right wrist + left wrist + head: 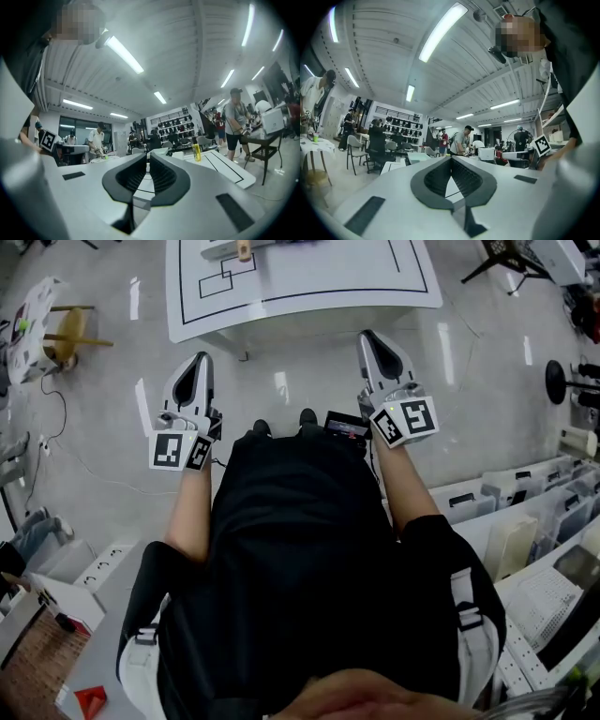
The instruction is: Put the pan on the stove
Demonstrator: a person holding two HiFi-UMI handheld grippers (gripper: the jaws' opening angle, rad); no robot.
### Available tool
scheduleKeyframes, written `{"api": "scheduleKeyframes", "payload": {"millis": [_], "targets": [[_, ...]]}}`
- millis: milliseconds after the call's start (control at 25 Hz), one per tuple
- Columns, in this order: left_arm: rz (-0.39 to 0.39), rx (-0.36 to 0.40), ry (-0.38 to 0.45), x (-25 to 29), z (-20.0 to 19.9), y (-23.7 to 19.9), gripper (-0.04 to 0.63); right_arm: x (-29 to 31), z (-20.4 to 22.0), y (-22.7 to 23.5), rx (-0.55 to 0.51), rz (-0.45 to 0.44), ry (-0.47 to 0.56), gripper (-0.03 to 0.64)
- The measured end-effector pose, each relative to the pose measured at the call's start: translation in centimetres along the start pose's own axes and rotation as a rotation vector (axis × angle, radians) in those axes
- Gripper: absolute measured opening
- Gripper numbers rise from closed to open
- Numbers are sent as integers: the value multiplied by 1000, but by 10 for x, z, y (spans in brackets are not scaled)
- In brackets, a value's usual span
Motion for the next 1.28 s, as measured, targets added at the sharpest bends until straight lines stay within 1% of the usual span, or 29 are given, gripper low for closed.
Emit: {"api": "scheduleKeyframes", "payload": {"millis": [80,240,280,360,440,520,600,760,960,1160,1280], "targets": [[3,-5,9,-10,-4,-5,17,-1,2,-5,-18,18,-14,35],[1,-21,15,-32,-9,-21,17,3,4,-28,-47,19,-20,35],[-2,-30,14,-36,-9,-26,17,6,5,-34,-40,19,-20,35],[-15,-63,21,-45,-12,-34,17,13,7,-42,11,16,-18,35],[-25,-85,45,-53,-20,-40,17,20,8,-48,50,14,-17,32],[-27,-56,54,-57,-25,-42,17,25,9,-56,30,1,-15,32],[-35,-34,39,-59,-23,-43,17,26,8,-64,-3,-18,-14,31],[-61,-33,30,-61,-19,-46,17,27,9,-78,-52,-50,-18,28],[-42,-53,13,-56,-14,-42,17,25,12,-78,-48,-59,-36,28],[-67,-74,-12,-53,-10,-42,17,22,13,-69,-28,-53,-33,28],[-66,-80,-28,-51,-7,-39,17,21,15,-65,-18,-51,-32,28]]}}
Point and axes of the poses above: the fingertips, and each gripper's own axes: x forward along the fingers, y to its right, z out of its underside, the point moved 5 cm from there along -x, backward along the fingers, and after that the axes turned 11 degrees about z, right-handed, at the moved point
